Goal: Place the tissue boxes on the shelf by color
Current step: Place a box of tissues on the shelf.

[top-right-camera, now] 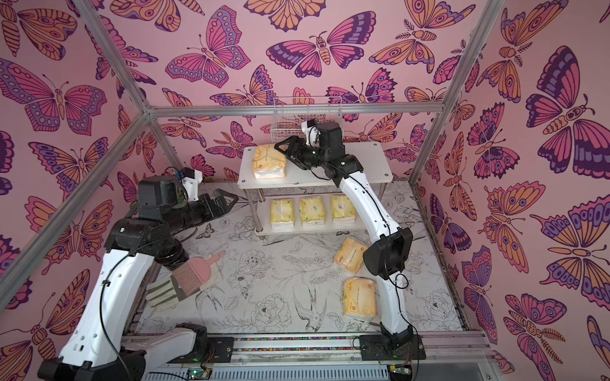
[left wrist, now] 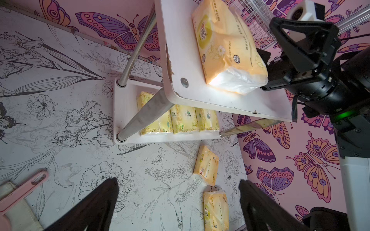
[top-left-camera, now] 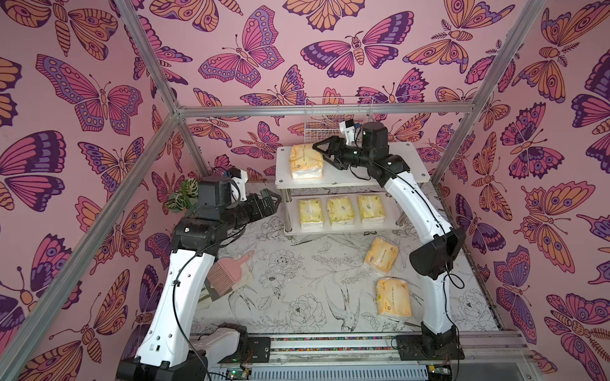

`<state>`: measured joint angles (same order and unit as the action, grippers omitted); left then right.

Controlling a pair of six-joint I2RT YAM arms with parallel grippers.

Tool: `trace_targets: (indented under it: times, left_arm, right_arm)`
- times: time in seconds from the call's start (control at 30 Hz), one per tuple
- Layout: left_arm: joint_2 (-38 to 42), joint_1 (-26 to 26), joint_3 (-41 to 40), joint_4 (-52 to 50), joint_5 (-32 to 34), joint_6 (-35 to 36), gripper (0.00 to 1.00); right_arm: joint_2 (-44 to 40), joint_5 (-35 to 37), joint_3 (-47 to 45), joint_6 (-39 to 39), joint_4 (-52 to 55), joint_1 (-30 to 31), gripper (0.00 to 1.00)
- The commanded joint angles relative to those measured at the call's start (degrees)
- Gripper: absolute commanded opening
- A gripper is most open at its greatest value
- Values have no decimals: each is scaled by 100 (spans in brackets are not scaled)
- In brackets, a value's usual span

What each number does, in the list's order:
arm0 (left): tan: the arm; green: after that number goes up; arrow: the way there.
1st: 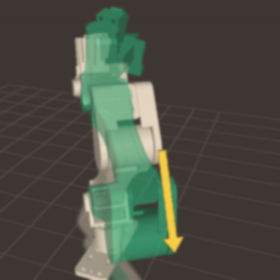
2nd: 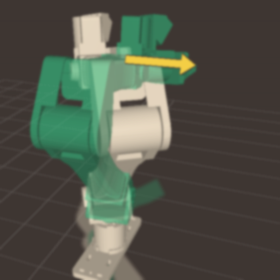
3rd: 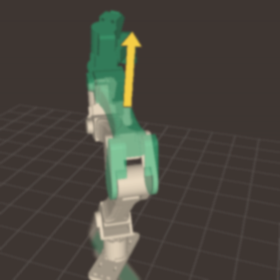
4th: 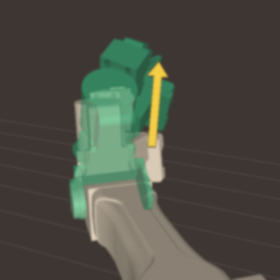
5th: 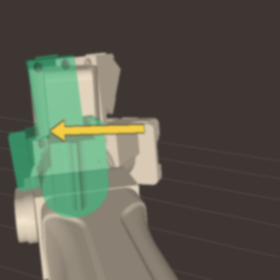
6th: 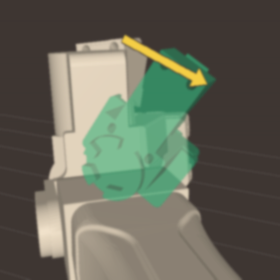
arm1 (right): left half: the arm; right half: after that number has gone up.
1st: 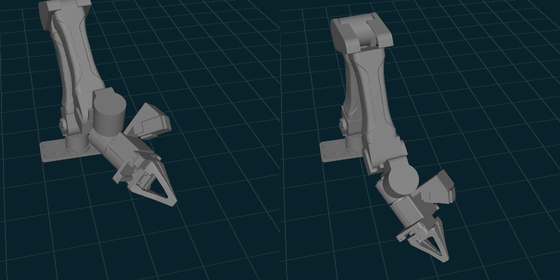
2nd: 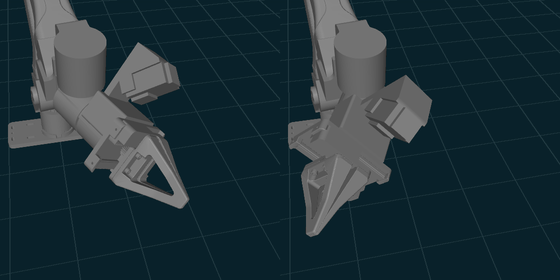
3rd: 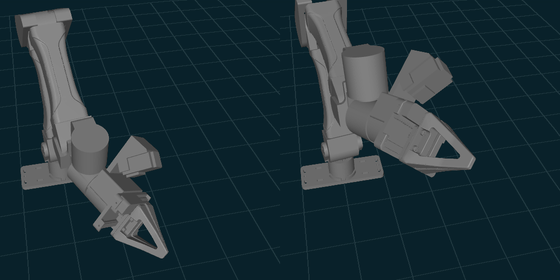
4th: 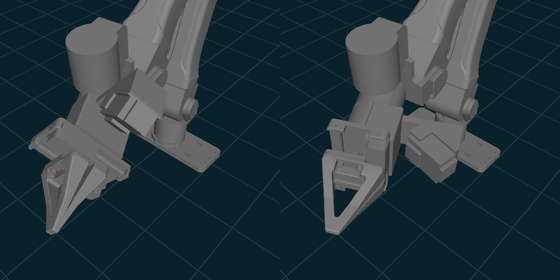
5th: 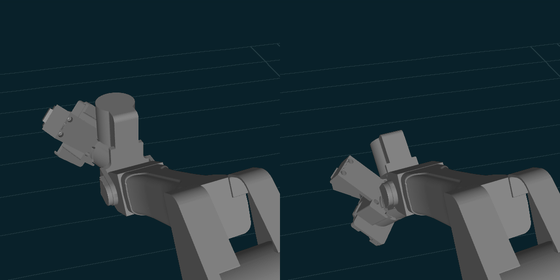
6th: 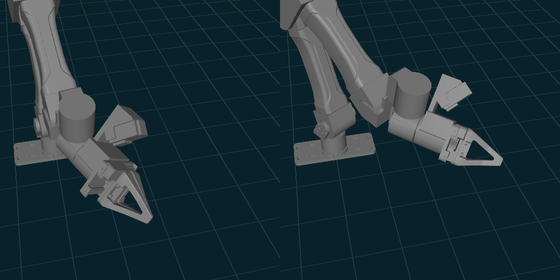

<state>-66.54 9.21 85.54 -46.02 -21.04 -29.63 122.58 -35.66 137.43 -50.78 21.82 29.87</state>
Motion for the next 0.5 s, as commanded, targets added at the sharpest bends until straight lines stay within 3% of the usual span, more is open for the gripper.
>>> trace_targets:
  times: [0.0, 0.2, 0.47]
  left_arm:
    - [63, -38, -99, 90, -37, -19, 100]
    - [83, -40, -99, 98, -53, -26, 100]
    - [258, -41, -256, 205, -154, 36, 100]
  right_arm:
    - [169, -86, -6, -116, -90, 2, 74]
    - [-124, -31, -186, 52, -33, -23, 74]
    - [-1584, 120, -1150, 583, 79, -149, 77]
